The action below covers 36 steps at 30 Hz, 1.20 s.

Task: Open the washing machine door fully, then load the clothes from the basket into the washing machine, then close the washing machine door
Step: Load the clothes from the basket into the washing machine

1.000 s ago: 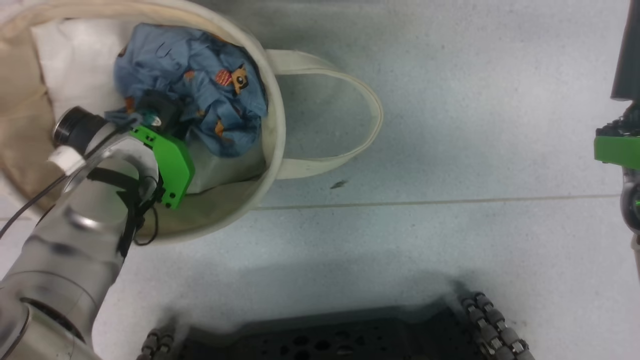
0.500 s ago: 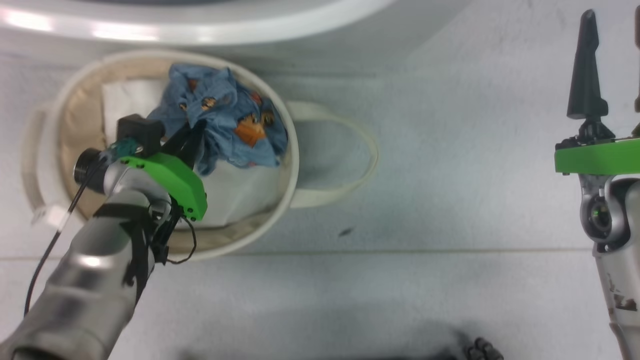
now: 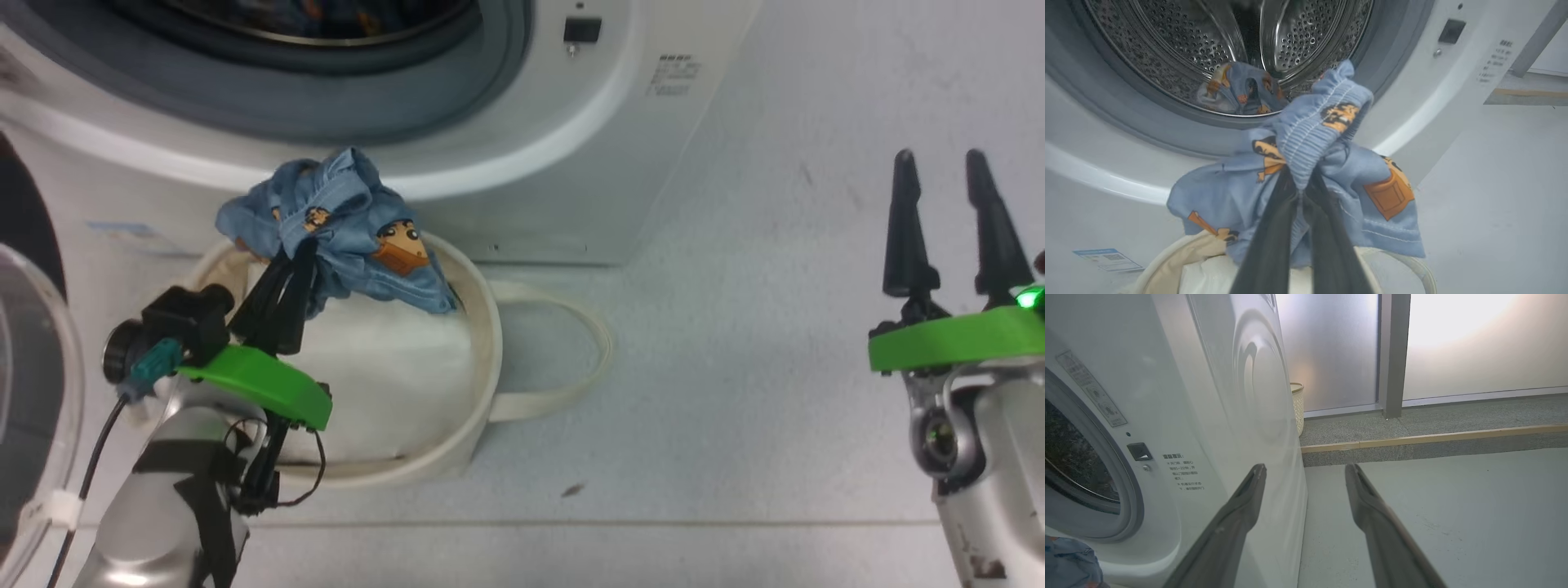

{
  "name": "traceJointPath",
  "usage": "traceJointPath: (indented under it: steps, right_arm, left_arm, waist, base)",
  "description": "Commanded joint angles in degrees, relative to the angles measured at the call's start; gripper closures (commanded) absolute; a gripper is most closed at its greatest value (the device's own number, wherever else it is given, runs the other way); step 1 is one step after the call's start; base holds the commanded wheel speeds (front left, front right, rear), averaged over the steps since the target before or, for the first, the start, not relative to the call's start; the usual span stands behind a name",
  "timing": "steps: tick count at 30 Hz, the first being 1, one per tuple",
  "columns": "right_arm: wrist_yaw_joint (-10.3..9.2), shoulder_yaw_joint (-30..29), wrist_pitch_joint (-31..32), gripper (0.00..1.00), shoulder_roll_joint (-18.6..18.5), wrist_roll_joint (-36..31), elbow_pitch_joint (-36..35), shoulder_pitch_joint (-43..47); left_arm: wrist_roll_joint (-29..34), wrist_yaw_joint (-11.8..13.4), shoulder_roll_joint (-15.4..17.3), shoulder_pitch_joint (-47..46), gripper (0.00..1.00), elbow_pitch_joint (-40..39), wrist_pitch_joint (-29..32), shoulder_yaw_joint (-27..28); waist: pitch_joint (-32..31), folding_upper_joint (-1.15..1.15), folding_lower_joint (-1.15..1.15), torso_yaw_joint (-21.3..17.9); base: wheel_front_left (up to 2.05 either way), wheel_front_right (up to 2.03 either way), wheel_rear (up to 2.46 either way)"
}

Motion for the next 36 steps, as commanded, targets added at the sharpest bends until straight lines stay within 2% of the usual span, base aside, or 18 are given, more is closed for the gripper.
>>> traceJointPath:
  steps: [1,5,15,25,31,36]
  right_arm:
    - [0.01,1.02,-0.28,0.00,0.23,0.54,-1.14,1.64]
    - [0.01,0.58,-0.28,0.00,0.82,1.36,-0.58,4.45]
    - [0.01,0.03,-0.28,0.00,0.38,1.61,-1.15,7.24]
    - [0.01,0.43,-0.28,0.00,0.56,1.28,-1.60,6.83]
    - [0.01,0.15,-0.28,0.00,0.47,0.74,-2.40,5.69]
    - [0.01,-0.50,-0.28,0.00,0.74,0.24,-3.78,4.59]
  left_arm:
    - [0.98,-0.58,1.12,0.75,1.00,-3.64,-0.67,3.68]
    - [1.89,-2.32,-1.25,3.38,1.00,-9.02,-0.67,8.44]
    - [-0.74,-4.72,-4.56,2.73,1.00,-11.86,-0.67,15.87]
    - [0.83,-6.20,-4.26,-6.01,1.00,-6.85,-0.68,18.64]
    - [2.52,-6.81,-3.83,-14.47,1.00,-3.05,-0.68,22.04]
    - [4.07,-7.25,-3.38,-19.14,1.00,4.63,-0.68,22.52]
  waist:
    - [-4.57,-0.01,0.02,0.66]
    - [-8.01,-0.01,0.02,1.57]
    - [-9.53,-0.01,0.02,2.05]
    - [-7.10,-0.01,0.02,0.81]
    - [-2.63,-0.01,0.02,-1.15]
    - [2.59,-0.01,0.02,-3.10]
  base:
    - [0.00,0.00,0.00]
    - [0.00,0.00,0.00]
    - [0.00,0.00,0.00]
    - [0.00,0.00,0.00]
    - [0.00,0.00,0.00]
    - [0.00,0.00,0.00]
